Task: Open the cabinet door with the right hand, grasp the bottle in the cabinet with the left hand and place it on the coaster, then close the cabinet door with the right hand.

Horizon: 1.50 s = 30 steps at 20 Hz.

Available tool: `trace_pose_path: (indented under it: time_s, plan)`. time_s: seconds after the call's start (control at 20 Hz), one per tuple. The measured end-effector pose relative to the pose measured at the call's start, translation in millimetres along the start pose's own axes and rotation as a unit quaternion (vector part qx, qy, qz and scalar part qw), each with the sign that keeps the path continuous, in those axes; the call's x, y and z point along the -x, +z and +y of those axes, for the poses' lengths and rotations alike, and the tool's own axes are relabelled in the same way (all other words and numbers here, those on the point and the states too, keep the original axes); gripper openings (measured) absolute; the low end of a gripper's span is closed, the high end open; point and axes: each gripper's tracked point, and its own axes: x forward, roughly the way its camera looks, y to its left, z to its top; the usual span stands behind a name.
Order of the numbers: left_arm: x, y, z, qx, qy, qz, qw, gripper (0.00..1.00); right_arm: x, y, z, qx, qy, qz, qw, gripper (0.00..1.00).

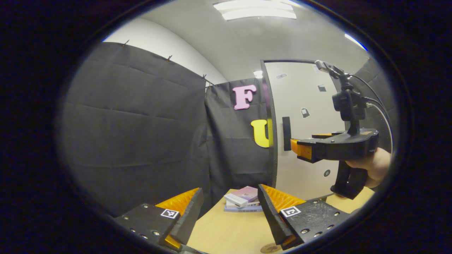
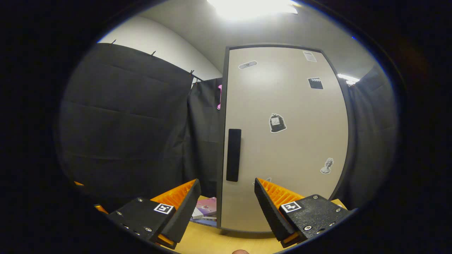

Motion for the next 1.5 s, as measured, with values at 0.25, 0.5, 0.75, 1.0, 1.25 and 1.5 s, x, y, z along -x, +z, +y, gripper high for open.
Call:
trace_pose_path:
  time_s: [0.25, 0.5, 0.75, 1.0, 1.25, 1.5]
  plan:
    - [0, -1, 2, -0.02, 0.01, 0.007, 1.0, 0.88, -23, -15, 16, 0.003, 0.006, 0.021, 1.0, 0.94]
    - [2, 1, 3, -0.028, 0.007, 0.0, 1.0, 0.88, -53, 0, -8, 0.051, -0.044, 0.002, 0.998, 0.94]
    - [2, -2, 1, -0.023, 0.003, 0.005, 1.0, 0.96, -93, 5, -18, 0.058, -0.064, -0.011, 0.996, 0.95]
    - [1, -5, 0, -0.019, 0.0, 0.02, 1.0, 0.96, -131, -2, -23, 0.061, -0.086, 0.018, 0.994, 0.94]
    - [0, -7, 0, -0.021, 0.004, 0.029, 0.999, 0.88, -134, -7, -29, 0.062, -0.082, 0.047, 0.994, 0.34]
    - [2, -8, 1, -0.013, 0.01, 0.036, 0.999, 0.88, -125, -7, -25, 0.052, -0.029, 0.061, 0.996, 0.23]
